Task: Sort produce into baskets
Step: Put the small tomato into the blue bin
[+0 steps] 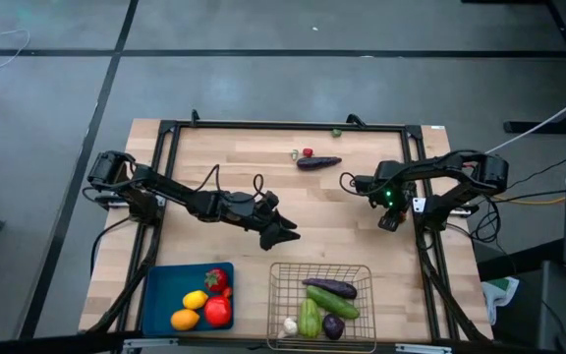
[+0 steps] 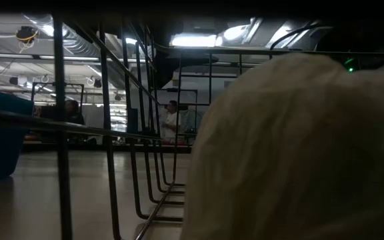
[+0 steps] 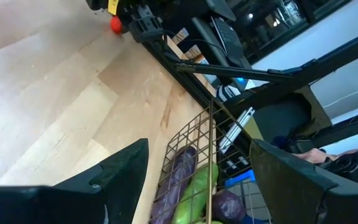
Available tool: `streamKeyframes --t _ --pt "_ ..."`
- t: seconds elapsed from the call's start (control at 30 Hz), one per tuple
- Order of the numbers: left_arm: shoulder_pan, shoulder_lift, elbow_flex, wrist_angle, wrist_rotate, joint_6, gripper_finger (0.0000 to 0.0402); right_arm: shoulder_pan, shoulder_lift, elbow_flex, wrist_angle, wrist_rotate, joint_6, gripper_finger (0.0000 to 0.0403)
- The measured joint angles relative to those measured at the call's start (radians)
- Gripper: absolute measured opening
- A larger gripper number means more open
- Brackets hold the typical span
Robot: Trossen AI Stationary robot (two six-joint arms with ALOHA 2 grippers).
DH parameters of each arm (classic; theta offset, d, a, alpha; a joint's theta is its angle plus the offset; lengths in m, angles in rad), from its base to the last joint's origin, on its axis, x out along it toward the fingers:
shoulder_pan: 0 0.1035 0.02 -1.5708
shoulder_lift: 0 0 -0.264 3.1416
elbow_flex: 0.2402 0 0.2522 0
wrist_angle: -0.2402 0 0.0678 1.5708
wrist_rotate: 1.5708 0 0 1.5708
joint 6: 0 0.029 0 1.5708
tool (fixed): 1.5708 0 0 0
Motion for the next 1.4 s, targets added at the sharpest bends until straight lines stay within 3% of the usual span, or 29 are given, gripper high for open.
streamKeyframes --t 0.2,0.4,0.67,0.87,1.03,1.2,1.4 --pt "0.0 0.0 0.0 0.0 0.0 0.016 0.0276 0.0 0.0 0.0 -0.001 0.0 0.0 0.0115" --pt "0.0 0.0 0.0 0.0 -0.005 0.065 0.0276 0.0 0.0 0.038 -0.018 0.0 0.0 0.0116" --pt "0.006 0.0 0.0 0.007 -0.025 0.177 0.0276 0.0 0.0 0.216 -0.019 -0.058 -0.001 0.0117" --pt "0.028 0.001 0.0 0.03 -0.151 0.305 0.0276 0.0 0.0 0.389 0.009 -0.12 -0.001 0.0117" --pt "0.047 0.001 0.0 0.04 -0.241 0.487 0.0276 0.0 0.0 0.487 0.137 -0.291 0.0 0.0117" --pt "0.048 0.001 0.0 0.039 -0.327 0.676 0.0276 0.0 0.0 0.507 0.382 -0.501 0.049 0.0117" --pt "0.043 0.001 0.0 0.039 -0.42 0.901 0.0276 0.001 0.0 0.507 0.646 -0.612 0.162 0.0117"
